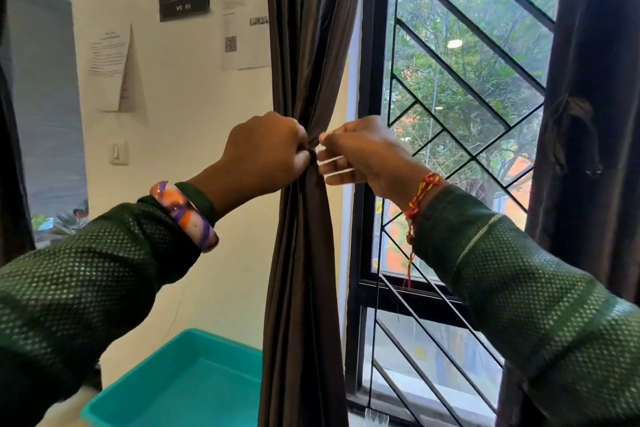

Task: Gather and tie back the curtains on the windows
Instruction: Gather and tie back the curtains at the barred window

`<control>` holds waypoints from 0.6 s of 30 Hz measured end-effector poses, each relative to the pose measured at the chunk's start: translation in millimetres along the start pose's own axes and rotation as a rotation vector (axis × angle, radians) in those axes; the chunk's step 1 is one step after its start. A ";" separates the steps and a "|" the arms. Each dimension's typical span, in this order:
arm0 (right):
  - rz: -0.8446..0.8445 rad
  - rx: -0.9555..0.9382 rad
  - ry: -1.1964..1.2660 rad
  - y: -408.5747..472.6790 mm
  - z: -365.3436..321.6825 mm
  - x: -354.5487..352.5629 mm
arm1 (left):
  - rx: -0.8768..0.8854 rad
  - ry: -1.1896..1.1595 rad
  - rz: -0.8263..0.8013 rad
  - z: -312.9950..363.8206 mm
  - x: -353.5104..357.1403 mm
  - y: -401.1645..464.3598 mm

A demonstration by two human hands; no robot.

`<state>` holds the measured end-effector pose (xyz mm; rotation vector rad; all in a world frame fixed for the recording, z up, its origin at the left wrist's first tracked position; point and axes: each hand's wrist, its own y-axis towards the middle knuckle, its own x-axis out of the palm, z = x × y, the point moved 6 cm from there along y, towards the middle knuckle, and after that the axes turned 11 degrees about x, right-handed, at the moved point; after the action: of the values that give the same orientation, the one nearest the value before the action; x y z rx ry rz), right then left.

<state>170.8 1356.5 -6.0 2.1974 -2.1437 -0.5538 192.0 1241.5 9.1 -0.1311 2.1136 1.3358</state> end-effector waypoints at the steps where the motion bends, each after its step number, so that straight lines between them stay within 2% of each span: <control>1: -0.037 0.031 -0.035 -2.8 5.0 3.3 | -0.094 -0.160 -0.088 -5.6 5.6 0.8; 4: -0.081 0.050 -0.042 -9.4 16.0 10.3 | -0.239 -0.563 -0.304 -10.8 17.9 2.2; 8: -0.085 0.019 0.052 -13.0 20.0 8.9 | -0.365 -0.833 -0.468 -12.9 24.6 -4.4; 10: -0.125 -0.001 0.099 -14.5 19.5 8.9 | -0.401 -0.930 -0.460 -13.6 28.4 -6.3; 14: -0.136 -0.096 0.030 -11.8 21.9 6.7 | -0.420 -1.041 -0.404 -11.9 34.8 -8.3; 16: -0.104 -0.120 0.031 -7.6 25.2 4.3 | -0.398 -1.013 -0.362 -11.1 35.4 -8.5; 18: -0.053 -0.138 0.052 -2.7 26.6 1.1 | -0.347 -0.954 -0.231 -11.9 32.6 -6.8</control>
<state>166.3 1361.7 -31.9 2.1755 -1.9650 -0.6199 163.2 1236.0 -10.8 0.1055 1.0378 1.2555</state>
